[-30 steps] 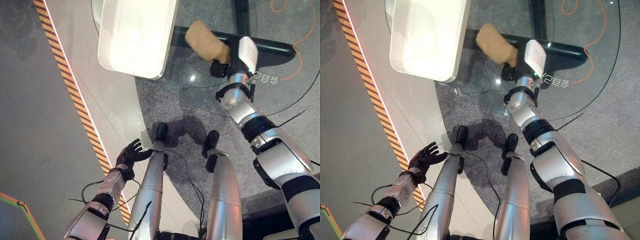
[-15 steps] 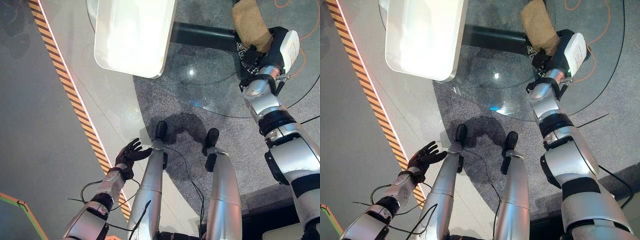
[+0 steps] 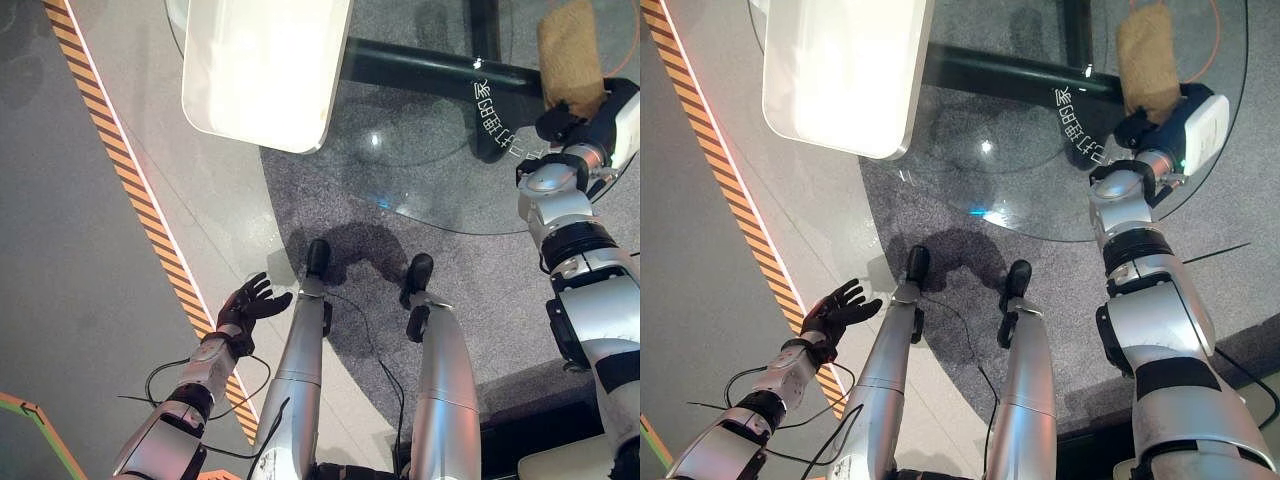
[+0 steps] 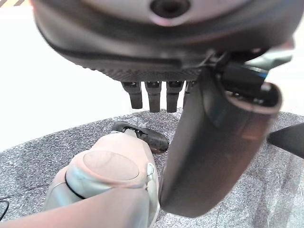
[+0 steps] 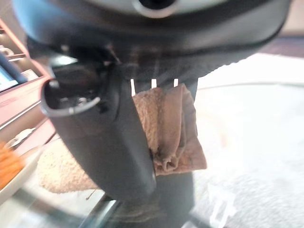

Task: Wipe the table with a cloth and put it in the basket.

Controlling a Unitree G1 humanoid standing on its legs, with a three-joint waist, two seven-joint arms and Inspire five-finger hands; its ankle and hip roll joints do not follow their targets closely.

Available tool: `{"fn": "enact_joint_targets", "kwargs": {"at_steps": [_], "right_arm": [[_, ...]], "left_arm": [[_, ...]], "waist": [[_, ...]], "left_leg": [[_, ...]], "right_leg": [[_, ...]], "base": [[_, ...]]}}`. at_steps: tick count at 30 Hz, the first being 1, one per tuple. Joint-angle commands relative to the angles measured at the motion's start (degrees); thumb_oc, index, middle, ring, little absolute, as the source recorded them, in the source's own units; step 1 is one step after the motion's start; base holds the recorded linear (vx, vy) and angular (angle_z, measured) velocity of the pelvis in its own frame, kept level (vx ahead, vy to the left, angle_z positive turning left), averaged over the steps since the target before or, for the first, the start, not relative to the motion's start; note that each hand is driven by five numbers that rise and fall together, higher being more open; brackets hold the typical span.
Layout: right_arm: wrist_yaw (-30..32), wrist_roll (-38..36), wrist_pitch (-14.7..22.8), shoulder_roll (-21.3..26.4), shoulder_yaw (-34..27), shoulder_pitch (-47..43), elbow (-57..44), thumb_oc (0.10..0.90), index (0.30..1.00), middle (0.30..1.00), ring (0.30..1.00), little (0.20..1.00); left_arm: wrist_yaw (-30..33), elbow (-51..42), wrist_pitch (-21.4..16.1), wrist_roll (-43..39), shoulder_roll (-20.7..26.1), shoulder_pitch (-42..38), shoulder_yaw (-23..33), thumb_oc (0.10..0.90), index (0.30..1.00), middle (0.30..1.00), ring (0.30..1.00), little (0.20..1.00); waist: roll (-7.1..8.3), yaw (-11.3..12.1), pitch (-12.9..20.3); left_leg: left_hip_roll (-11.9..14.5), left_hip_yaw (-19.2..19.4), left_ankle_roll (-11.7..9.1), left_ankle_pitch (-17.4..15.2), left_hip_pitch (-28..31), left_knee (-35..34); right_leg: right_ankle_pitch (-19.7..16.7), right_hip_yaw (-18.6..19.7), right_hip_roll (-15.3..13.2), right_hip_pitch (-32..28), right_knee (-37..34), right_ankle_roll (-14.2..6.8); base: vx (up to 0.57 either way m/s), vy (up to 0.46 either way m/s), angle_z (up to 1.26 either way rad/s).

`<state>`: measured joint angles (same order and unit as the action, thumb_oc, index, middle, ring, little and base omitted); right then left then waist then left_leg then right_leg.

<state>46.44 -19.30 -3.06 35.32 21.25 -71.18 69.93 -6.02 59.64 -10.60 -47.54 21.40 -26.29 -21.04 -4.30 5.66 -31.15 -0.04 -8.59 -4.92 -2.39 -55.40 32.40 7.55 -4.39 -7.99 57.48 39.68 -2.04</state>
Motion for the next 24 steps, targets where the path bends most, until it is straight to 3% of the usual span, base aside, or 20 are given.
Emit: {"fn": "enact_joint_targets", "kwargs": {"at_steps": [1, 4, 6, 13, 14, 17, 24], "right_arm": [[7.04, -3.09, -1.14, 10.69, -2.26, 4.64, 3.9, 0.1, 0.3, 0.3, 0.3, 0.2], [7.07, -4.3, -0.79, 11.09, -3.24, 5.43, 4.53, 0.1, 0.3, 0.3, 0.3, 0.2], [6.88, -5.59, -0.73, 11.48, -3.78, 5.54, 4.43, 0.1, 0.3, 0.3, 0.3, 0.2], [5.86, -6.06, 0.3, 11.02, -4.18, 6.45, 4.74, 0.1, 0.3, 0.3, 0.3, 0.2], [4.37, -5.76, 1.6, 10.9, -4.43, 6.44, 4.52, 0.1, 0.3, 0.3, 0.3, 0.2], [0.93, 0.2, 3.83, 9.3, -2.04, 5.52, 2.25, 0.1, 0.3, 0.3, 0.3, 0.2], [-4.76, 6.24, 5.01, 4.32, 5.37, 1.51, -6.57, 0.1, 0.3, 0.3, 0.3, 0.2]], "left_arm": [[-1.04, 2.32, -1.14, -1.44, 1.74, 3.1, 3.03, 0.8, 0.9, 0.9, 0.9, 0.9], [-1.11, 2.72, -1.23, -1.36, 1.98, 3.06, 3.34, 0.8, 0.9, 0.9, 0.9, 0.9], [-1.04, 2.43, -0.8, -1.24, 2.47, 2.6, 3.73, 0.8, 0.9, 0.9, 0.9, 0.9], [-1.71, 3.41, -0.17, -1.56, 3.17, 1.73, 4.02, 0.8, 0.9, 0.9, 0.9, 0.9], [-1.54, 3.34, -0.02, -1.45, 3.24, 1.24, 4.16, 0.8, 0.9, 0.9, 0.9, 0.9], [-0.66, 2.54, 0.65, -1.54, 3.31, 0.72, 3.56, 0.8, 0.9, 0.9, 0.9, 0.9], [-0.32, 2.49, -0.53, -1.28, 1.96, 0.25, 3.29, 0.8, 0.9, 0.9, 0.9, 0.9]], "waist": [[-2.04, -1.52, 1.36], [-1.82, -1.64, 1.36], [-1.64, -1.69, 1.36], [-1.46, -1.92, 1.36], [-1.41, -2.0, 1.36], [-1.42, -1.89, 1.36], [-1.69, -1.58, 1.36]], "left_leg": [[-2.56, 8.22, 6.99, -3.8, 2.0, -0.3], [-2.55, 8.08, 6.99, -3.79, 2.0, -0.31], [-2.44, 8.41, 7.19, -1.96, 0.94, -0.92], [-2.48, 8.0, 6.84, -3.76, 2.03, -0.42], [-2.43, 8.3, 7.05, -1.83, 0.92, -1.12], [-2.6, 8.19, 6.93, -1.55, 0.66, -1.16], [-2.69, 8.48, 6.4, -1.25, 0.84, -1.64]], "right_leg": [[-0.61, -2.65, 4.7, -1.62, -2.34, 2.84], [-0.56, -2.54, 4.9, -1.64, -2.2, 2.76], [-2.33, -3.04, 4.76, -0.85, -3.21, 3.13], [-0.76, -2.46, 4.88, -1.74, -2.46, 2.47], [-2.6, -2.94, 4.8, -0.8, -3.43, 2.88], [-3.06, -2.88, 4.82, -0.57, -3.78, 2.76], [-2.79, -2.86, 4.68, -0.93, -4.52, 2.93]], "base": [[0.0, 0.0, 0.0], [0.0, -0.009, 0.0], [-0.07, -0.015, -0.02], [0.02, -0.002, -0.01], [-0.06, -0.01, 0.01], [-0.02, -0.004, 0.0], [-0.01, 0.0, -0.01]]}}
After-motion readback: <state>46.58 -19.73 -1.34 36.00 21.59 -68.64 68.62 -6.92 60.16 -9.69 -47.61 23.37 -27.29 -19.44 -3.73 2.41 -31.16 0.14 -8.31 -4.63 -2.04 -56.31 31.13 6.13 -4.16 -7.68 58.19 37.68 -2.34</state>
